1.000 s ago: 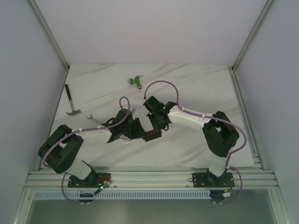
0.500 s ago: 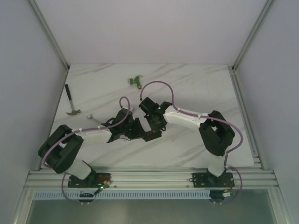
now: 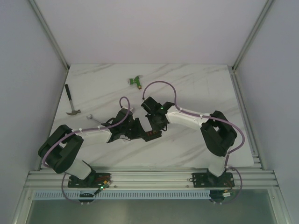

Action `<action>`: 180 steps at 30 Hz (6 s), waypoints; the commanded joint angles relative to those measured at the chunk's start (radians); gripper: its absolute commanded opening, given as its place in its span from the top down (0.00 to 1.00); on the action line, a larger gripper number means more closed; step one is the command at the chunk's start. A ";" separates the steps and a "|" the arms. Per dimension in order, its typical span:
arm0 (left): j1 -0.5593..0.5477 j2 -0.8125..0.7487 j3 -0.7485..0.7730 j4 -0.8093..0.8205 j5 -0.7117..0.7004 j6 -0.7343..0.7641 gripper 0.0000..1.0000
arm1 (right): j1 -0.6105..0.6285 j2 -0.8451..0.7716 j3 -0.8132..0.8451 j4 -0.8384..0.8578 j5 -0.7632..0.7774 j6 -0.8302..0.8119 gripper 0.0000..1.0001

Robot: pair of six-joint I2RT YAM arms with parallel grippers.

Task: Snap on the fuse box
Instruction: Install the fuse at the fuse box base.

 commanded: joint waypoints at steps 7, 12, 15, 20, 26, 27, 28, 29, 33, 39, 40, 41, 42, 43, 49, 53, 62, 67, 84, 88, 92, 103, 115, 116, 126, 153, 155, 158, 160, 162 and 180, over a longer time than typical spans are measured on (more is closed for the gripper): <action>-0.002 0.017 0.003 -0.038 -0.017 -0.001 0.60 | 0.016 0.298 -0.178 -0.056 0.013 -0.024 1.00; -0.002 0.019 0.001 -0.039 -0.018 -0.001 0.61 | 0.027 0.376 -0.207 -0.029 0.010 -0.036 1.00; -0.002 0.015 0.000 -0.038 -0.018 -0.002 0.61 | 0.032 0.361 -0.180 -0.018 -0.032 -0.049 1.00; -0.002 -0.011 -0.002 -0.038 -0.026 -0.003 0.60 | 0.032 0.171 -0.085 -0.017 -0.096 -0.057 0.98; -0.003 -0.034 -0.011 -0.040 -0.033 -0.006 0.59 | 0.023 0.019 -0.002 -0.023 -0.095 -0.052 0.75; -0.004 -0.042 -0.013 -0.040 -0.036 -0.008 0.58 | 0.021 -0.002 0.003 -0.021 -0.093 -0.049 0.72; -0.005 -0.052 -0.015 -0.040 -0.038 -0.011 0.58 | 0.017 -0.018 0.005 -0.019 -0.094 -0.049 0.69; -0.005 -0.062 -0.015 -0.040 -0.039 -0.012 0.57 | 0.012 -0.031 0.006 -0.015 -0.094 -0.047 0.67; -0.006 -0.088 -0.018 -0.050 -0.048 -0.011 0.54 | -0.008 -0.088 -0.003 0.011 -0.093 -0.028 0.65; -0.007 -0.088 -0.016 -0.070 -0.056 -0.015 0.47 | -0.017 -0.108 0.017 0.007 -0.120 -0.023 0.69; -0.007 -0.088 -0.015 -0.070 -0.055 -0.017 0.47 | -0.017 -0.102 0.019 0.000 -0.122 -0.021 0.70; -0.009 -0.088 -0.014 -0.071 -0.053 -0.018 0.46 | -0.018 -0.096 0.020 -0.007 -0.119 -0.019 0.71; -0.010 -0.088 -0.011 -0.071 -0.051 -0.018 0.45 | -0.017 -0.087 0.021 -0.013 -0.114 -0.016 0.73; -0.012 -0.088 -0.008 -0.072 -0.050 -0.018 0.45 | -0.017 -0.079 0.022 -0.021 -0.109 -0.015 0.74; -0.022 -0.059 0.004 -0.069 -0.046 -0.018 0.44 | -0.017 -0.038 0.040 -0.052 -0.098 -0.006 0.77; -0.025 -0.048 0.006 -0.069 -0.046 -0.013 0.44 | -0.017 -0.017 0.049 -0.061 -0.094 -0.006 0.78; -0.025 -0.039 0.007 -0.069 -0.047 -0.011 0.44 | -0.017 -0.001 0.080 -0.063 -0.090 -0.006 0.77; -0.025 -0.032 0.009 -0.069 -0.049 -0.009 0.45 | -0.017 -0.002 0.097 -0.064 -0.077 -0.004 0.75; -0.025 -0.011 0.011 -0.071 -0.045 -0.020 0.50 | -0.014 0.048 -0.009 -0.133 -0.053 -0.025 1.00; -0.025 0.002 0.014 -0.071 -0.041 -0.025 0.51 | -0.011 0.094 -0.037 -0.134 -0.021 -0.045 1.00; -0.025 0.012 0.012 -0.072 -0.041 -0.030 0.52 | -0.014 0.138 -0.043 -0.122 0.001 -0.060 1.00; -0.020 0.013 0.004 -0.079 -0.044 -0.036 0.54 | -0.036 0.121 -0.173 -0.147 0.040 -0.071 1.00; -0.019 0.020 0.001 -0.081 -0.048 -0.040 0.55 | -0.080 0.188 -0.128 -0.149 0.083 -0.107 1.00; -0.019 0.020 0.001 -0.082 -0.048 -0.039 0.55 | -0.081 0.188 -0.146 -0.149 0.081 -0.106 1.00; -0.013 0.004 0.003 -0.083 -0.059 -0.038 0.55 | -0.117 0.167 -0.023 -0.151 -0.061 -0.142 1.00; -0.003 0.018 -0.009 -0.086 -0.067 -0.040 0.55 | -0.112 0.143 0.081 -0.207 -0.022 -0.126 1.00; -0.003 0.020 -0.012 -0.087 -0.067 -0.041 0.55 | -0.114 0.175 0.055 -0.202 -0.008 -0.134 1.00; -0.002 0.021 -0.016 -0.086 -0.067 -0.044 0.55 | -0.113 0.208 0.002 -0.194 0.012 -0.136 1.00; -0.002 0.023 -0.015 -0.087 -0.068 -0.045 0.55 | -0.113 0.216 -0.034 -0.193 0.020 -0.134 1.00; -0.001 0.026 -0.015 -0.086 -0.066 -0.045 0.56 | -0.112 0.225 -0.060 -0.185 0.027 -0.137 1.00; -0.020 -0.158 0.005 -0.087 -0.163 0.122 0.41 | -0.106 0.099 0.107 -0.153 -0.188 -0.245 1.00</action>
